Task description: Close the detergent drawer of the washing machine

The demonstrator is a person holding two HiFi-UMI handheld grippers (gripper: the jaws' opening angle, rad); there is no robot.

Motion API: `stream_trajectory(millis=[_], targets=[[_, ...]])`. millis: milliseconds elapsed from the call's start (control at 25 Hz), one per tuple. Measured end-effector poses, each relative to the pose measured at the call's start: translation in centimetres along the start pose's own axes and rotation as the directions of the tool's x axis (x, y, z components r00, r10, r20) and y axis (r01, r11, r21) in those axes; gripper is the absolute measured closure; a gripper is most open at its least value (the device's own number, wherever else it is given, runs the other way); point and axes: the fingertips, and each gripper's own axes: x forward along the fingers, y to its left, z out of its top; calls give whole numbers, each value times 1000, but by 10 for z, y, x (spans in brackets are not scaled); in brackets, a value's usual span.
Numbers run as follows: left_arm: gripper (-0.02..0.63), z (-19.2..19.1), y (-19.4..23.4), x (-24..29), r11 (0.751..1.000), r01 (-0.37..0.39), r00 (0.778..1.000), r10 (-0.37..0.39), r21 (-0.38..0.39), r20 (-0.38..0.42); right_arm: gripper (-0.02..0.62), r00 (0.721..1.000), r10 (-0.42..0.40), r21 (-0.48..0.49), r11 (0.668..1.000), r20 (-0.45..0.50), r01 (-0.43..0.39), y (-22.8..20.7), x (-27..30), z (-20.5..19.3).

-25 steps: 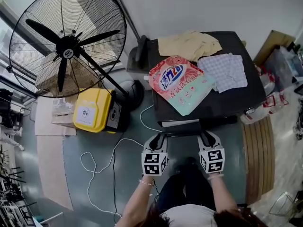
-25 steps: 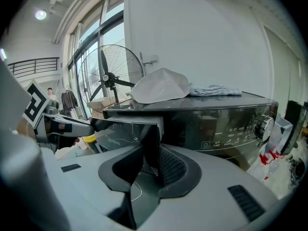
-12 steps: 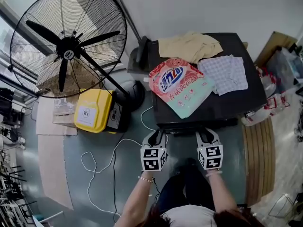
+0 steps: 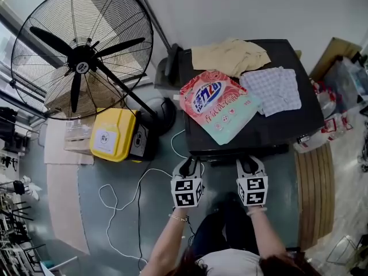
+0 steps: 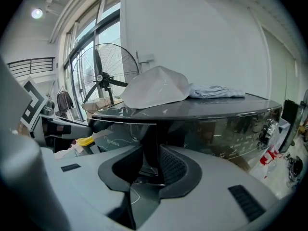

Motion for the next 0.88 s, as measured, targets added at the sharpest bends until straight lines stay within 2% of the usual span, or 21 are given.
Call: stream_trajectory(millis=[200, 880], targets=[[468, 0, 3, 0, 1000, -7, 1000, 7, -26, -5, 428, 999, -41, 40, 998, -6, 41, -5, -1, -2], [465, 2, 4, 3, 1000, -14, 1000, 14, -19, -18, 411, 1000, -17, 61, 998, -5, 17, -8, 4, 0]])
